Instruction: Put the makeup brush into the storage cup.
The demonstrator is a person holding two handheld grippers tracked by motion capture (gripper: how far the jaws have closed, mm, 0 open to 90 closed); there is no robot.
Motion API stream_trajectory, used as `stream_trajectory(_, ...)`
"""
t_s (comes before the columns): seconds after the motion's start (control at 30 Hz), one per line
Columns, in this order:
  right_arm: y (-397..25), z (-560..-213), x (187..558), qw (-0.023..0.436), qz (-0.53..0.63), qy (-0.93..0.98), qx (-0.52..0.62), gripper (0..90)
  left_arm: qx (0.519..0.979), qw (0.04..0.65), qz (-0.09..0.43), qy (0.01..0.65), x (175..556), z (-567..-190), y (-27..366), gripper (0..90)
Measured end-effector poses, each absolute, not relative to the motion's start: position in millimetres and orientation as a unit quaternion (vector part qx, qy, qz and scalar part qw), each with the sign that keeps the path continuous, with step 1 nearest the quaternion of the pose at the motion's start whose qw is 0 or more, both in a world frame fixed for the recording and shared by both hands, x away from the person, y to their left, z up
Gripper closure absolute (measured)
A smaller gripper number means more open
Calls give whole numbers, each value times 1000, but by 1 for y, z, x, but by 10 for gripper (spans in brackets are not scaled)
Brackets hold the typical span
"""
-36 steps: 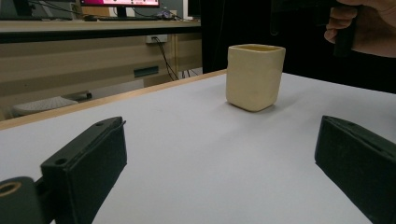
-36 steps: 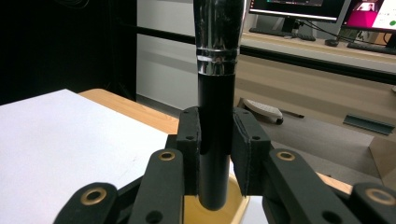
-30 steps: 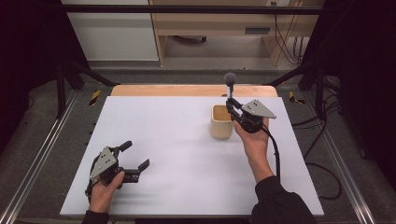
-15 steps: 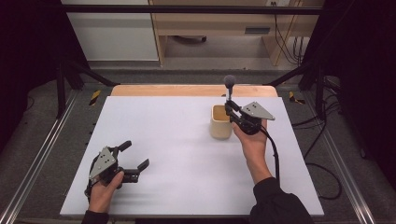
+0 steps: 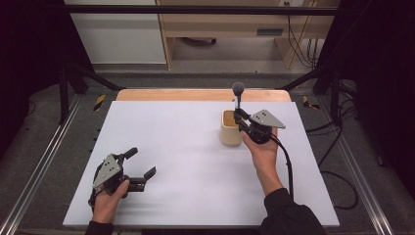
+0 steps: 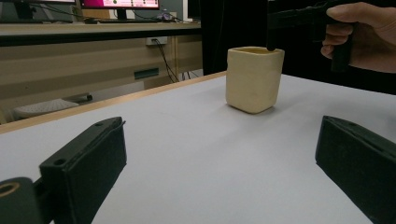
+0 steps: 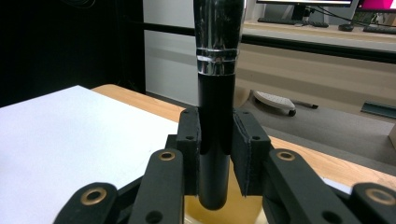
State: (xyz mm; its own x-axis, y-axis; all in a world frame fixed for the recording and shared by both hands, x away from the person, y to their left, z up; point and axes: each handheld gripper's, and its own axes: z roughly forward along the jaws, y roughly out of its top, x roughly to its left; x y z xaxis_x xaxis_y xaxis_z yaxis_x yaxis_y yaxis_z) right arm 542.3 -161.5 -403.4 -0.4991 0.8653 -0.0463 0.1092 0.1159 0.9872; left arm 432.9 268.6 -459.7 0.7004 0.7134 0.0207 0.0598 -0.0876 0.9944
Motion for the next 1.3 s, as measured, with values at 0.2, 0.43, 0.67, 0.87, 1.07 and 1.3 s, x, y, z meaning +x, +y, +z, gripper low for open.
stream_trajectory(0.2, -161, -409, 541, 342, 550, 668, 367, 744, 688, 614, 266, 281, 433, -460, 269, 16)
stream_trajectory(0.43, -162, -414, 541, 338, 549, 669, 370, 744, 690, 612, 266, 280, 433, -460, 268, 16)
stream_trajectory(0.67, -161, -415, 540, 337, 549, 670, 369, 744, 691, 612, 265, 278, 433, -460, 267, 17)
stream_trajectory(0.87, -159, -416, 541, 336, 548, 670, 372, 743, 692, 612, 265, 279, 433, -460, 267, 17)
stream_trajectory(1.07, -158, -417, 542, 338, 547, 670, 372, 743, 692, 611, 266, 278, 433, -460, 268, 17)
stream_trajectory(1.3, -158, -417, 542, 339, 545, 670, 373, 743, 692, 611, 266, 278, 433, -460, 268, 17)
